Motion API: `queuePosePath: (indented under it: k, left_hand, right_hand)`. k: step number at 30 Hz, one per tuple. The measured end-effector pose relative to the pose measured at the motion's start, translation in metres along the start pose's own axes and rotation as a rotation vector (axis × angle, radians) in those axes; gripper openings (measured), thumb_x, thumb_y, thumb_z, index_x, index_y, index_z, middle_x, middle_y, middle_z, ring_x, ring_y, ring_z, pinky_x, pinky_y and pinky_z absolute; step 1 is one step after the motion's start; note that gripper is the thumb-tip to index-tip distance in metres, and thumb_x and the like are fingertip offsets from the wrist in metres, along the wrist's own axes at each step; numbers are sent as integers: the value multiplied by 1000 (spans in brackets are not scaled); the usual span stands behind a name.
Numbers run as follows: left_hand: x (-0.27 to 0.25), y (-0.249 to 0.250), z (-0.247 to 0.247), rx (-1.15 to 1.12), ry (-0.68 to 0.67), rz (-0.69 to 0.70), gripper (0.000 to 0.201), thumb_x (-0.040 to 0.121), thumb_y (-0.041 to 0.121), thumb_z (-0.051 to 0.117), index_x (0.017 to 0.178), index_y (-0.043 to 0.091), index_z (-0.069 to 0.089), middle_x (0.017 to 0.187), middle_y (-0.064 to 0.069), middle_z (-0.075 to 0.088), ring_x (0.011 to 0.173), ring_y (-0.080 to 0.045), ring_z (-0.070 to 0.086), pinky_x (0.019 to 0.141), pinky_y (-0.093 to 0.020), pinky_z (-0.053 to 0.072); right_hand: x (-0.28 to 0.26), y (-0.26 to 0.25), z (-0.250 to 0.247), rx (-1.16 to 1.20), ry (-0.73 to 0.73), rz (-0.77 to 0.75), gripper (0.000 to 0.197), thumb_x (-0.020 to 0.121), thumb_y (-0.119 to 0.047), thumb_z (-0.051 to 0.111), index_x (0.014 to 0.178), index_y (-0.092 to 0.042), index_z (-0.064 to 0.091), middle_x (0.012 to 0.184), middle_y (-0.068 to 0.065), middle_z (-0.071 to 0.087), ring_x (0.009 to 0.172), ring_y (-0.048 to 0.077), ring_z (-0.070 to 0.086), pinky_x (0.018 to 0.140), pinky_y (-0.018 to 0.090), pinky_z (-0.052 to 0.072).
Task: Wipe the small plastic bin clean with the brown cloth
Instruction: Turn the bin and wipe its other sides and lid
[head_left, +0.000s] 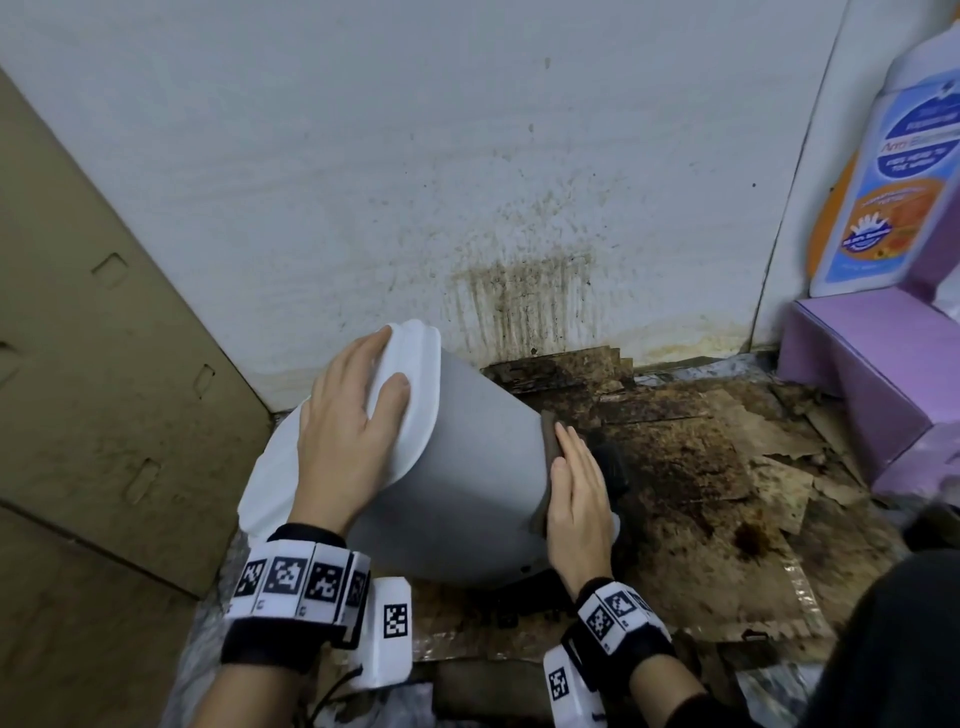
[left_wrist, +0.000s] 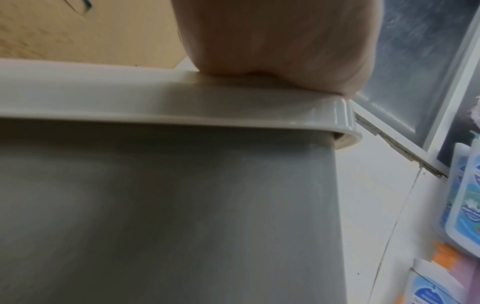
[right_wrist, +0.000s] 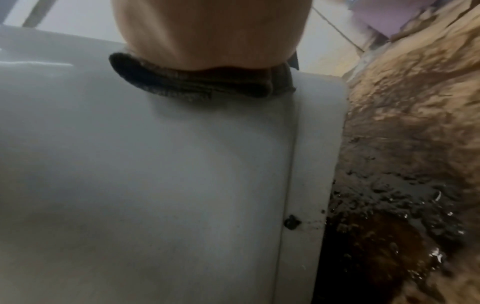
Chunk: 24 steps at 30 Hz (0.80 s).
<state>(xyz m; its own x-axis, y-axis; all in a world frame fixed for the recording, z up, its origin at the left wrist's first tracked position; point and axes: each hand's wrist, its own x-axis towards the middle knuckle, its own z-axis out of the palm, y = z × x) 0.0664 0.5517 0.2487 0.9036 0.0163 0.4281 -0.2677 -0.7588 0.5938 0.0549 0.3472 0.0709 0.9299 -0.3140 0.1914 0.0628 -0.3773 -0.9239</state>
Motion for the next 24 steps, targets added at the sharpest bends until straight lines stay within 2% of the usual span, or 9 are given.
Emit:
queuePosePath:
  k: [5, 8, 12, 16, 19, 21, 24]
  left_hand:
    - [-3, 4, 1, 18, 8, -10, 56, 96, 48, 34, 150, 37, 42, 153, 18, 44, 140, -8, 38, 115, -42, 30]
    - [-3, 4, 1, 20, 13, -32, 56, 95, 47, 35, 150, 38, 42, 153, 18, 43, 140, -9, 38, 115, -41, 30]
    - [-3, 8, 4, 31, 9, -11, 58, 94, 49, 33, 150, 35, 43, 153, 16, 45, 140, -11, 39, 115, -43, 30]
    - [-4, 6, 3, 38, 10, -5, 58, 94, 49, 33, 149, 35, 43, 152, 16, 45, 139, -10, 39, 114, -44, 32]
    - [-3, 1, 0, 36, 17, -20, 57, 96, 48, 34, 150, 35, 42, 153, 16, 44, 140, -10, 39, 115, -41, 31]
    - [-3, 0, 0, 33, 21, -21, 57, 96, 48, 34, 151, 34, 42, 154, 15, 44, 140, -10, 38, 113, -38, 29]
    - [-5, 3, 1, 39, 15, -15, 59, 95, 50, 33, 151, 34, 41, 154, 14, 43, 140, -9, 37, 112, -37, 29]
  right_hand:
    - [-3, -11, 6, 2, 49, 46, 63, 103, -51, 15, 158, -30, 38, 165, -13, 34, 154, 5, 23, 127, 40, 19]
    - [-3, -36, 13, -5, 42, 43, 60, 104, -40, 16, 159, -24, 36, 167, -6, 31, 156, 8, 21, 128, 38, 15]
    - [-1, -94, 17, 21, -82, -55, 59, 105, -38, 16, 162, -28, 27, 170, -11, 21, 157, 3, 11, 129, 32, 9]
    - [10, -138, 9, 187, -300, -162, 51, 112, -32, 16, 162, -30, 26, 169, -17, 18, 154, -6, 7, 127, 22, 5]
    - [25, -140, 8, 212, -439, -199, 50, 113, -28, 18, 163, -28, 22, 171, -12, 15, 155, -3, 5, 129, 28, 5]
    - [33, -137, 14, 109, -432, -287, 55, 110, -36, 16, 164, -27, 20, 172, -10, 15, 157, 1, 6, 130, 36, 8]
    - [50, -135, 22, 31, -399, -327, 59, 105, -39, 16, 162, -28, 27, 166, -11, 31, 154, 5, 23, 127, 42, 20]
